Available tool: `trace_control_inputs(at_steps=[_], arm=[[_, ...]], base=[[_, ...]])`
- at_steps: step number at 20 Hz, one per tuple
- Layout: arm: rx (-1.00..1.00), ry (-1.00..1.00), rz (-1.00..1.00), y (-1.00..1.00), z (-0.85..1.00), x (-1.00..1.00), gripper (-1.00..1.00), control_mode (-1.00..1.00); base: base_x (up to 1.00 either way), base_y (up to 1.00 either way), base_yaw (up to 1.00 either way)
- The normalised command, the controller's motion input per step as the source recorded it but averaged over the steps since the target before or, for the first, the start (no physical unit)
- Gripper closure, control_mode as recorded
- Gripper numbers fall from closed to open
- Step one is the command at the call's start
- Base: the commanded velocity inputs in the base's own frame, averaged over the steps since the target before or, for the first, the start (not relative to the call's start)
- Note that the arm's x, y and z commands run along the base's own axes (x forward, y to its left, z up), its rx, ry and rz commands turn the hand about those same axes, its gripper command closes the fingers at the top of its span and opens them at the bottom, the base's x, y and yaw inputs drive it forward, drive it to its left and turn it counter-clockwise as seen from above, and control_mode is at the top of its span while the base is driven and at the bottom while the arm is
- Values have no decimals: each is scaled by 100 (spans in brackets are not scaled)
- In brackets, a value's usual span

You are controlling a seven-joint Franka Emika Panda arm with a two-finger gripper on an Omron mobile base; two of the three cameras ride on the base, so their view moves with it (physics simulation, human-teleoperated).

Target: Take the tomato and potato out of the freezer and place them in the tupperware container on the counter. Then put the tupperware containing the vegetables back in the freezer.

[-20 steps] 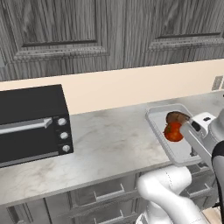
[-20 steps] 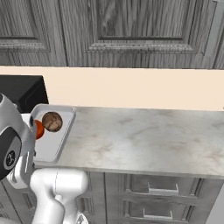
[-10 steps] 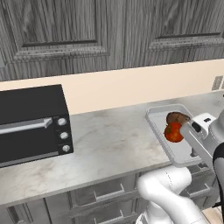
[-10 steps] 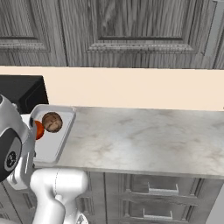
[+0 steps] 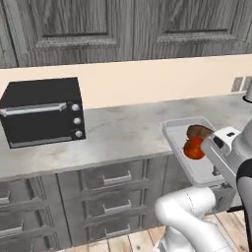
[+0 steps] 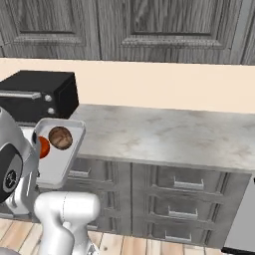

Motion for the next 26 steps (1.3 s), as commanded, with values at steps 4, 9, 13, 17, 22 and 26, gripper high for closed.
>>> trace_control_inputs(at_steps=[4, 9, 13, 17, 22, 26], arm=[[0, 0, 0, 0, 0, 0, 100, 100], [0, 0, 0, 0, 0, 0, 100, 100], [0, 0, 0, 0, 0, 0, 100, 100], [0, 0, 0, 0, 0, 0, 100, 100], [0, 0, 0, 0, 0, 0, 100, 100], [0, 0, 0, 0, 0, 0, 100, 100]], base=[[-54, 7, 71], [-18, -1, 100], [-7, 0, 100], [-6, 0, 100], [-5, 0, 100], [0, 0, 100]])
